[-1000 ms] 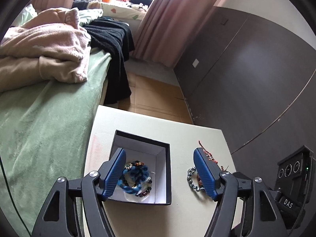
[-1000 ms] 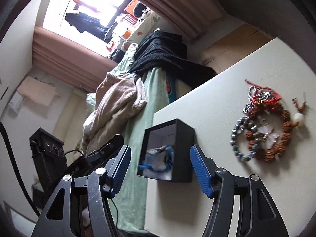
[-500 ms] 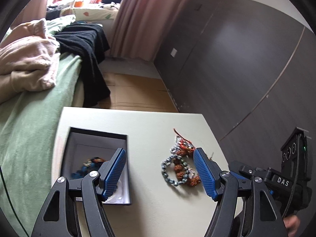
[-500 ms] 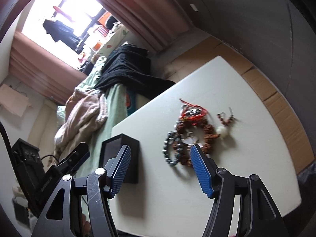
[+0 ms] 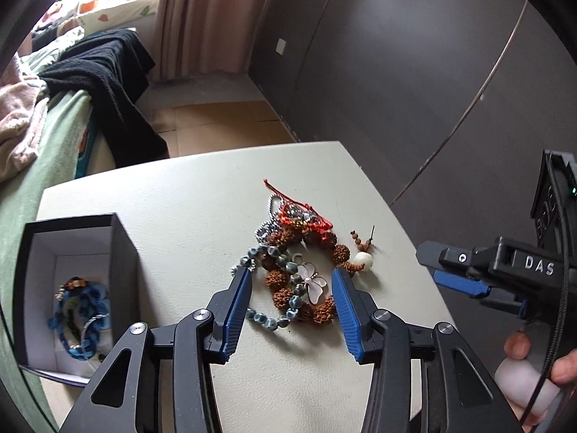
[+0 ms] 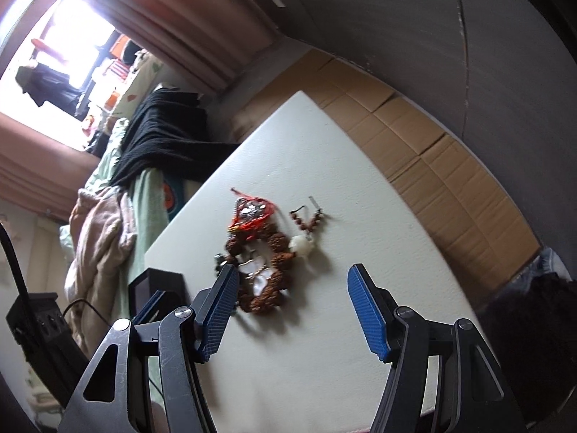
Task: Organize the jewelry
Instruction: 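Grasp the grey bead bracelet with the left tool while the right tool grasps the brown bead strand, then drop the grey bracelet into the box with the left tool while the right tool lowers the brown strand in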
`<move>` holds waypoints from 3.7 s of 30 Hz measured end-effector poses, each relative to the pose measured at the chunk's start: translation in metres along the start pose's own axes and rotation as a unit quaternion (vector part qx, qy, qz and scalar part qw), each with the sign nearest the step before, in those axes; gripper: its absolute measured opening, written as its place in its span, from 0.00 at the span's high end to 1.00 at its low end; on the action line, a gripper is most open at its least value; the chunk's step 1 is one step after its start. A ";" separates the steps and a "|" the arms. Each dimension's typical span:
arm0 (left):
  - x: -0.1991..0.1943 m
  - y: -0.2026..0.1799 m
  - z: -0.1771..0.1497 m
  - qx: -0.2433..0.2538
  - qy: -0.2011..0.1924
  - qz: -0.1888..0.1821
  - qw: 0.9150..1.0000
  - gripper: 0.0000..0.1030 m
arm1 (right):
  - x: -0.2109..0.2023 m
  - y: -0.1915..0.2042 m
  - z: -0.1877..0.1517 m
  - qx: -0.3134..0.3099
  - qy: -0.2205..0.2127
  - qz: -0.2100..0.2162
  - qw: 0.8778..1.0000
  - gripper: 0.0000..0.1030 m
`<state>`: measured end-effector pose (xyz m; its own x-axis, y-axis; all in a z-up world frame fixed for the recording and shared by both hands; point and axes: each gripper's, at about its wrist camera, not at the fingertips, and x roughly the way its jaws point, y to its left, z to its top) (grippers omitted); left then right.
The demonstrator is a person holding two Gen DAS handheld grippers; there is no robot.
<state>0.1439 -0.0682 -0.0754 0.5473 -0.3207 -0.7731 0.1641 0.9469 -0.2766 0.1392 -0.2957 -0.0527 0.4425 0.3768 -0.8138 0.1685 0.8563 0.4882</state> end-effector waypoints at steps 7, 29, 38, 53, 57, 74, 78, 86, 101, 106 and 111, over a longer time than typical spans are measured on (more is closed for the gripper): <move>0.034 -0.010 -0.006 0.026 0.035 0.037 0.998 0.62 | 0.014 -0.007 0.008 0.013 0.022 -0.015 1.000 0.38; -0.035 0.045 0.006 -0.039 -0.029 0.029 0.998 0.91 | 0.055 0.038 -0.012 -0.069 0.049 -0.063 0.994 0.42; -0.063 0.057 0.005 -0.057 -0.057 0.019 0.997 0.91 | 0.064 0.054 -0.023 -0.108 0.019 -0.141 0.984 0.51; -0.102 0.094 -0.004 -0.102 -0.093 0.029 0.990 0.91 | 0.024 0.043 -0.028 -0.087 0.009 -0.024 0.996 0.81; -0.106 0.101 -0.005 -0.115 -0.103 0.039 0.987 0.91 | 0.007 0.042 -0.029 -0.078 0.002 0.029 0.997 0.81; -0.114 0.140 -0.012 -0.189 -0.080 0.067 0.976 0.85 | -0.031 0.082 -0.045 -0.116 -0.031 0.146 0.982 0.81; -0.122 0.142 -0.013 -0.196 -0.100 0.066 0.973 0.30 | -0.034 0.098 -0.050 -0.126 -0.029 0.182 0.975 0.81; -0.146 0.160 -0.010 -0.217 -0.136 0.068 0.964 0.25 | -0.028 0.148 -0.060 -0.175 -0.030 0.210 0.962 0.81; -0.169 0.189 -0.017 -0.260 -0.165 0.048 0.950 0.25 | 0.012 0.219 -0.087 -0.302 -0.083 0.077 0.947 0.81; -0.169 0.189 -0.017 -0.259 -0.167 0.048 0.950 0.25 | 0.037 0.228 -0.100 -0.321 -0.006 0.086 0.943 0.78; -0.167 0.181 -0.016 -0.251 -0.170 0.049 0.952 0.25 | 0.028 0.204 -0.087 -0.276 0.004 0.114 0.954 0.65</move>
<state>0.0693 0.1565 -0.0058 0.7880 -0.1243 -0.6030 -0.2671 0.8135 -0.5167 0.1093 -0.0792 -0.0035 0.4044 0.5772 -0.7094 -0.4226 0.8058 0.4148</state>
